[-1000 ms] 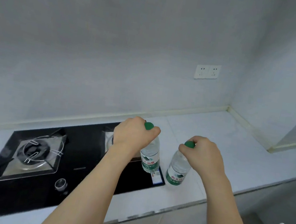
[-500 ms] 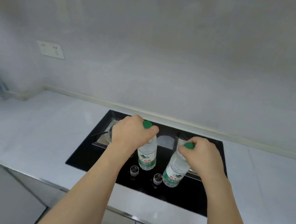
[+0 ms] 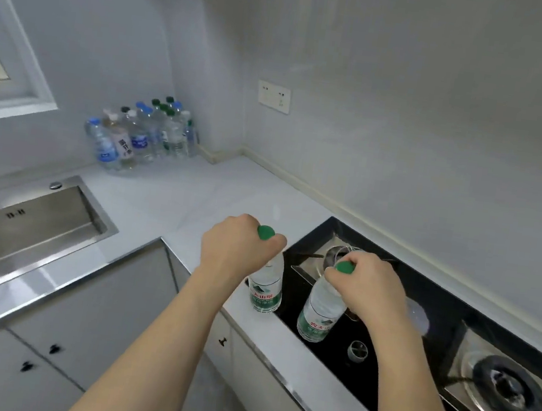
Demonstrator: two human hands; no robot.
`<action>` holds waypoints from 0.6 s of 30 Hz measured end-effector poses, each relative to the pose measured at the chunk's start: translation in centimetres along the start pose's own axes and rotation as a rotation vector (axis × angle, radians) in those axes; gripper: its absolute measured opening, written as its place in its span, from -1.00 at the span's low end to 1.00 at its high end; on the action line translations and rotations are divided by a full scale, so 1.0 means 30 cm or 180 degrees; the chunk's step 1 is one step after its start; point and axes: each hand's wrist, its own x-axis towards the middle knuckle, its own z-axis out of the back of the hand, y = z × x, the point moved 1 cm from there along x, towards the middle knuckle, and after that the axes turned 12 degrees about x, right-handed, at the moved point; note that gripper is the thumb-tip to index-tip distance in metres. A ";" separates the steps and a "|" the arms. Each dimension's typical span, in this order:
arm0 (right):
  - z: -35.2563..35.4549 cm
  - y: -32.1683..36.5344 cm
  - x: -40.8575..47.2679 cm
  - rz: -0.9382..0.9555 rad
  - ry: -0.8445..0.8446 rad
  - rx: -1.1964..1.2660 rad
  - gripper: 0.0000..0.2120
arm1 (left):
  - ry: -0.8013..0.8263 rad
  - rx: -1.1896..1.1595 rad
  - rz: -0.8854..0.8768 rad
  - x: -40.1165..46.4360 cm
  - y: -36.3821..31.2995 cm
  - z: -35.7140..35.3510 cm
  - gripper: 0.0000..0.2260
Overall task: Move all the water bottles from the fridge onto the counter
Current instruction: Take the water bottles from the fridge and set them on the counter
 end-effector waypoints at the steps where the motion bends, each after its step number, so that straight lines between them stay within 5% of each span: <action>1: -0.026 0.029 0.008 0.0048 0.0061 0.0002 -0.85 | -0.0011 0.0017 0.0091 -0.002 0.039 0.010 -0.65; 18: -0.379 0.442 0.133 0.0493 0.0558 0.0047 -0.83 | -0.0119 0.0116 0.0683 0.088 0.528 0.111 -0.65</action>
